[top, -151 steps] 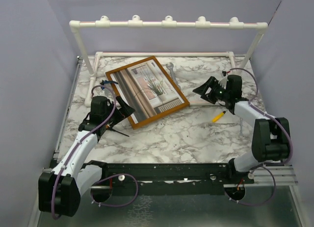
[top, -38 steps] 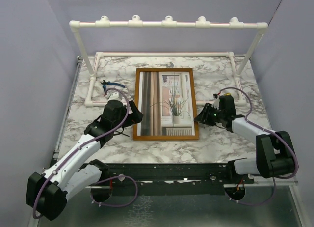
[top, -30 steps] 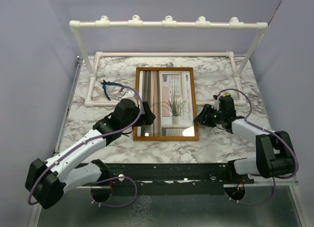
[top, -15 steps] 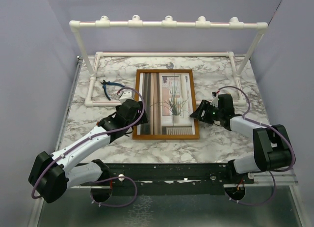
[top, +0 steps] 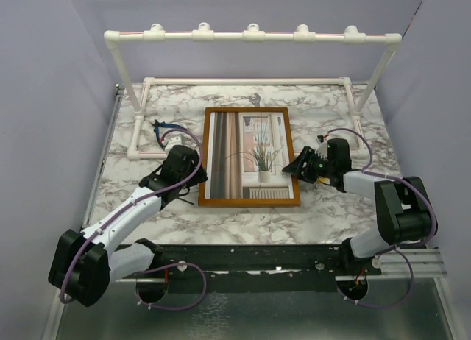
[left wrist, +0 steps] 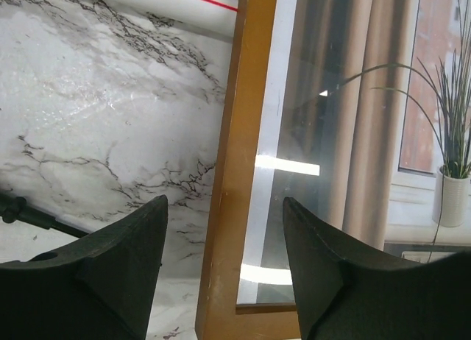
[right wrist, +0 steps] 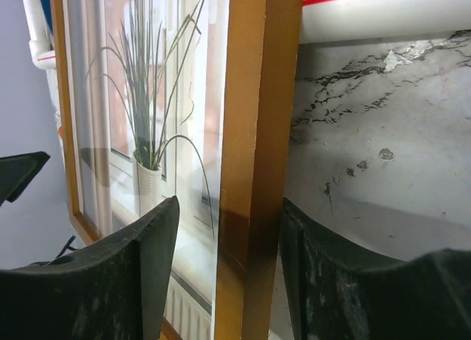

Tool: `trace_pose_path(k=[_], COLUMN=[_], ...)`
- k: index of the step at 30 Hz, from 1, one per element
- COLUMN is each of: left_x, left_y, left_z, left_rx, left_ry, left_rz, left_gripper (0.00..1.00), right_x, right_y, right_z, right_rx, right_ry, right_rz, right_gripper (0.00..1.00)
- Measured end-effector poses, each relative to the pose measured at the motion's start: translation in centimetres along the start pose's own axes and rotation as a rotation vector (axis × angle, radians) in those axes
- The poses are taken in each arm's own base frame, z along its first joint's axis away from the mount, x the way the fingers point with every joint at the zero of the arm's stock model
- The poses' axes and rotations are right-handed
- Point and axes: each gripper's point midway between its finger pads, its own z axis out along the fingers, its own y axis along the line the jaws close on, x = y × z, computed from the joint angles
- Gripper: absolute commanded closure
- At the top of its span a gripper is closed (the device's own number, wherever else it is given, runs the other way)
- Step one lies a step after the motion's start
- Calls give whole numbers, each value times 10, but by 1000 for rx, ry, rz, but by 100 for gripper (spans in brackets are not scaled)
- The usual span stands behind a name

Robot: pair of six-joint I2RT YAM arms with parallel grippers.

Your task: Take the photo out of the frame

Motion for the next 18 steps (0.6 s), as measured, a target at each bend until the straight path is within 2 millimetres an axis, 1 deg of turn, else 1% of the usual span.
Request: trace_pose_path(k=[3,5,7,11,13,14,18], left_x=[4,7,10,22,27,30,28], left_y=[4,5,5,8,9,11,8], left_z=[3,6,9,16,18,20,20], left_rx=[9,23,30,25,23,19,28], left_ry=[23,38,54,99,118,127,121], left_rz=[-16,-28,-37,-35,-33,-34,-36], left_gripper=[41,46,48,50,51,51,51], right_x=[1,1,2,3,3,3,3], right_y=[6,7,9,13,14,14,16], right_z=[-1,-2,-2,-3,-4,-4,-5], right_rx=[-28,-39,-47,-65,-68,-69,-67], right_ry=[10,16,21,30,35,36,48], right_rz=[23,41,56,77,88,88,94], right_gripper=[50,56,63,78,82,82,90])
